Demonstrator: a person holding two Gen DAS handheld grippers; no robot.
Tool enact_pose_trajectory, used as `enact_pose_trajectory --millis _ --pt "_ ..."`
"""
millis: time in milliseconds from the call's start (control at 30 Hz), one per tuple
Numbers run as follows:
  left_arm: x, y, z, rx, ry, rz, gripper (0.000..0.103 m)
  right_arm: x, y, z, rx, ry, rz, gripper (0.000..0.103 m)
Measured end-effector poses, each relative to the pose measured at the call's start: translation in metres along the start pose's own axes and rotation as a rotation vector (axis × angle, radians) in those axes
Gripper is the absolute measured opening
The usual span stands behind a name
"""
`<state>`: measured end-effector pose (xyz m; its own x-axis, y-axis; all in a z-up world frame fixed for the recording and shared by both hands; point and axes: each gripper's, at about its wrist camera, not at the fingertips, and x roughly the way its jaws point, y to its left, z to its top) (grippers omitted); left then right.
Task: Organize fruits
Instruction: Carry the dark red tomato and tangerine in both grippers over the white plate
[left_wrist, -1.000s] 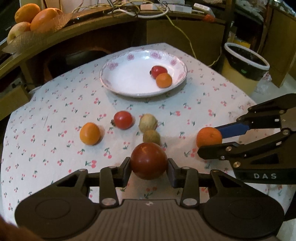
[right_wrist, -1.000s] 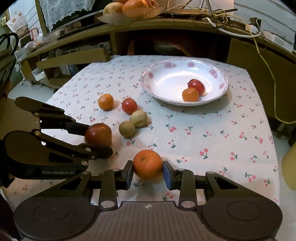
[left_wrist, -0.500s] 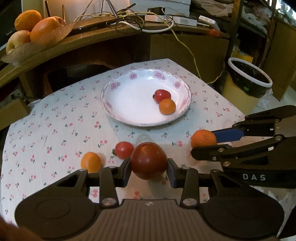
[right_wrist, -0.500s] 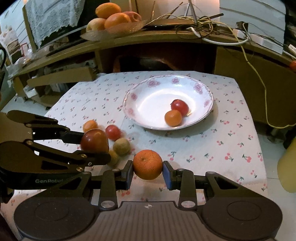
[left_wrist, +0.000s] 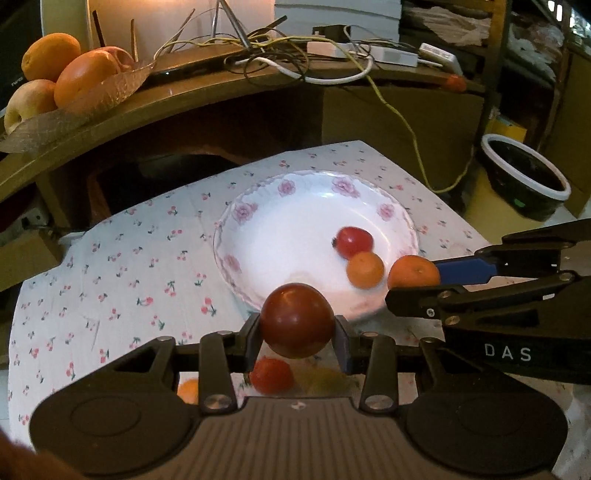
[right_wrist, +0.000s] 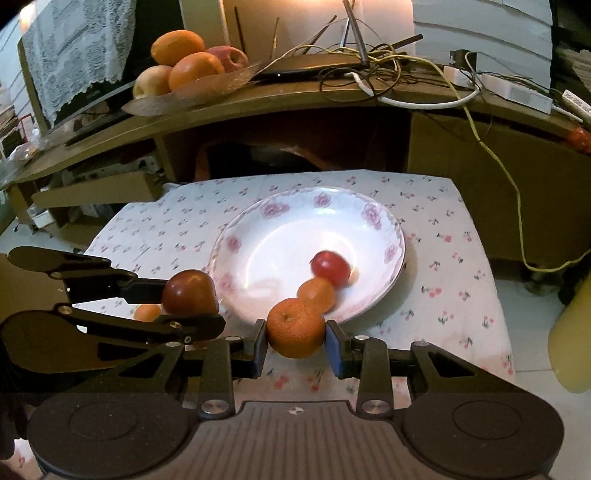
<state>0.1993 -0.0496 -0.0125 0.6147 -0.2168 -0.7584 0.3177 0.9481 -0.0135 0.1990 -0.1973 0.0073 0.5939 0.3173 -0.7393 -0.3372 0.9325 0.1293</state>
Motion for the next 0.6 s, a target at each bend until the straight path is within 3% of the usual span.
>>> enact_pose_trajectory --millis 600 --pt "0.033 0.003 0.019 0.008 -0.006 0.017 0.044 0.032 -0.016 0.020 -0.037 -0.012 -0.047 0.035"
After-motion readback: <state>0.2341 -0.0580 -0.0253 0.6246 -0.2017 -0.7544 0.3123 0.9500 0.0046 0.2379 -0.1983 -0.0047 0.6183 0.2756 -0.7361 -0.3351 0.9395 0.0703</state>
